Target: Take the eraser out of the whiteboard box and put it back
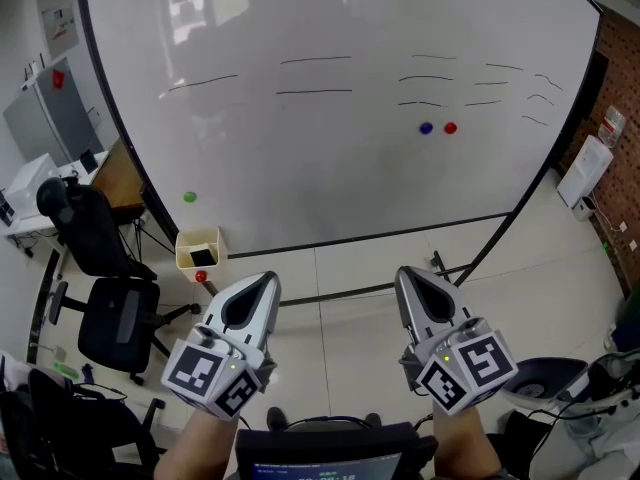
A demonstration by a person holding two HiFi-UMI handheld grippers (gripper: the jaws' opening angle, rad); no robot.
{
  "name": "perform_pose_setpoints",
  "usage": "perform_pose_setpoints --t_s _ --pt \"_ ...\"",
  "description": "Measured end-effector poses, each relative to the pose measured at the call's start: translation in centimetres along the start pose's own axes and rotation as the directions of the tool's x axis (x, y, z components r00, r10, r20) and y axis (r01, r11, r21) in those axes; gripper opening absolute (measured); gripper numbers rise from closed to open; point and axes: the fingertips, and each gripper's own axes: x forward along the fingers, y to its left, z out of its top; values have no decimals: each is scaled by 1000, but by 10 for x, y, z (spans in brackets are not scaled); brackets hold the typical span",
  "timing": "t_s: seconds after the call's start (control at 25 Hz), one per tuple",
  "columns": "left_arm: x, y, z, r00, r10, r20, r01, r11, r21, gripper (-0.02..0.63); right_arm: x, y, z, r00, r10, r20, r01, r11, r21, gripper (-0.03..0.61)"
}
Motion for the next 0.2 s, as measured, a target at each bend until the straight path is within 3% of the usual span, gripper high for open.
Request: perform_pose_setpoints --t_s 0.2 --pt "-3 -4 3 1000 -1 8 1 1000 -7 35 -5 -1 -1 1000 -10 -4 10 1000 0 12"
